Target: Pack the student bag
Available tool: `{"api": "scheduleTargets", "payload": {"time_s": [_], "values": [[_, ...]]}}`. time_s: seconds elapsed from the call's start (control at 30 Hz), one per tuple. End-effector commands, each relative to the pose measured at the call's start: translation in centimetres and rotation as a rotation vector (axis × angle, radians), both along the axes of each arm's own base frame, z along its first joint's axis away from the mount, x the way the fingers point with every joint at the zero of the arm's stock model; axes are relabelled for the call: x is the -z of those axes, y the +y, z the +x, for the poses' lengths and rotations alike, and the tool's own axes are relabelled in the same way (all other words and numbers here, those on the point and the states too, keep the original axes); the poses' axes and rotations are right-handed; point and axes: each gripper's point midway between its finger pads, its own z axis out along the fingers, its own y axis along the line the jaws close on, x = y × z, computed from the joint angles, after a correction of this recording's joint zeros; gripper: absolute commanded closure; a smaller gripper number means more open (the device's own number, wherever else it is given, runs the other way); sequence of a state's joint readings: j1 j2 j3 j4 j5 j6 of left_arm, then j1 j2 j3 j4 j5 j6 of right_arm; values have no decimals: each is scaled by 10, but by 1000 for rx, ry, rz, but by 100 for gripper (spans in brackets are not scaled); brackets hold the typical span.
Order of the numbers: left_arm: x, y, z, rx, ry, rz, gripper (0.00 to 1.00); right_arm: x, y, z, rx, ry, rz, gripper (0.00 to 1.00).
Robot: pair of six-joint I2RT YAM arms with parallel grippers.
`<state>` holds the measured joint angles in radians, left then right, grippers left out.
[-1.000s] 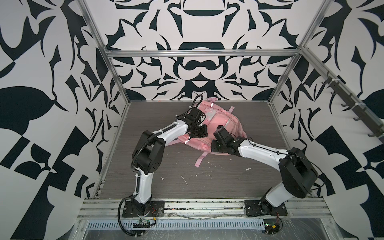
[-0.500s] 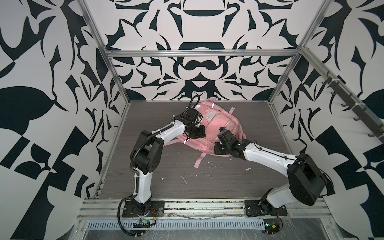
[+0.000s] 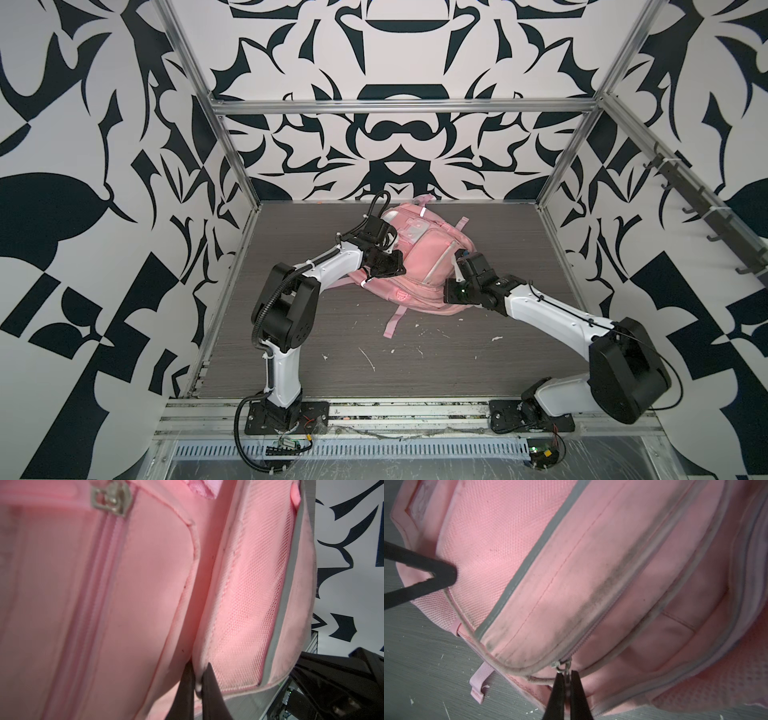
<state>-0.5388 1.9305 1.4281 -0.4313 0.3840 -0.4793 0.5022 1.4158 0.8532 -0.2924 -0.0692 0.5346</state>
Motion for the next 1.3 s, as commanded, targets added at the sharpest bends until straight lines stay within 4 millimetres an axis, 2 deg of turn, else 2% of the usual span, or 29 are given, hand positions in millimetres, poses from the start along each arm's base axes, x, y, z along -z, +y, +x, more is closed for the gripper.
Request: {"api": "scheduleTargets", "payload": {"time_s": [0.0,0.1,0.27,0.47,0.63,0.77,0.87,0.97,1.13,1.27], "values": [[6,47,13,-103,-7,112,96,14,-21,-3,63,40,-61,100],[3,50,22,-118,-17,111,96,17,-15,-7,44,47,-53,100],[-6,54,45,-150,-33,101,95,15,12,-16,-21,41,-31,100],[-20,58,72,-180,-53,93,93,11,71,-28,-150,46,5,100],[-28,57,80,-187,-67,86,89,7,121,-26,-232,47,63,100],[-30,63,71,-185,-66,99,80,3,143,-18,-256,46,87,100],[-37,73,59,-196,-89,107,68,0,150,-15,-264,42,100,100],[-40,82,42,-199,-98,117,61,0,152,-14,-272,42,103,100],[-34,88,17,-203,-72,104,59,-1,156,-16,-283,41,117,100],[-21,82,-1,-191,-23,72,59,-3,160,-18,-299,39,126,100]]}}
